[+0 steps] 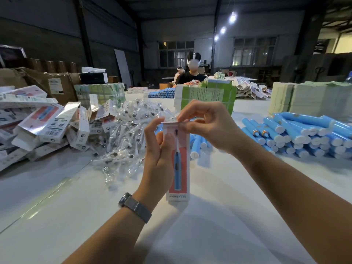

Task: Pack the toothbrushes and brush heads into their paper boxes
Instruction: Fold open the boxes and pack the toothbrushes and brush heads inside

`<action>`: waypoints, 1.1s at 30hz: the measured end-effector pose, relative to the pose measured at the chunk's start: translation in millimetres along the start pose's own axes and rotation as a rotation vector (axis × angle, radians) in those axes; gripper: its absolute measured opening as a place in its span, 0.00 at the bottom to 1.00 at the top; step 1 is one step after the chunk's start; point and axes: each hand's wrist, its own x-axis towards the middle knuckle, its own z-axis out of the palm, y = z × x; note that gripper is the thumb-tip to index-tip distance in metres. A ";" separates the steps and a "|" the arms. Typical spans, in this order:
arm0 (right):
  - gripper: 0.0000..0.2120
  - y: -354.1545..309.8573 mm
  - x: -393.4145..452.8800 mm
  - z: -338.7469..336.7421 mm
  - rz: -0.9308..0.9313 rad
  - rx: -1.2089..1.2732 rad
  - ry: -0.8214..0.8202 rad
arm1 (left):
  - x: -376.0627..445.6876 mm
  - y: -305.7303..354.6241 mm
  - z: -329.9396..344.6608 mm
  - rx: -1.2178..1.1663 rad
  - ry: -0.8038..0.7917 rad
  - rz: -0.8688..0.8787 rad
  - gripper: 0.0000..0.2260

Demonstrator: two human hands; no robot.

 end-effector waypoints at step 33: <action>0.03 -17.2 6.0 2.4 0.076 -0.105 0.027 | -3.0 -5.0 1.1 0.200 -0.025 0.075 0.16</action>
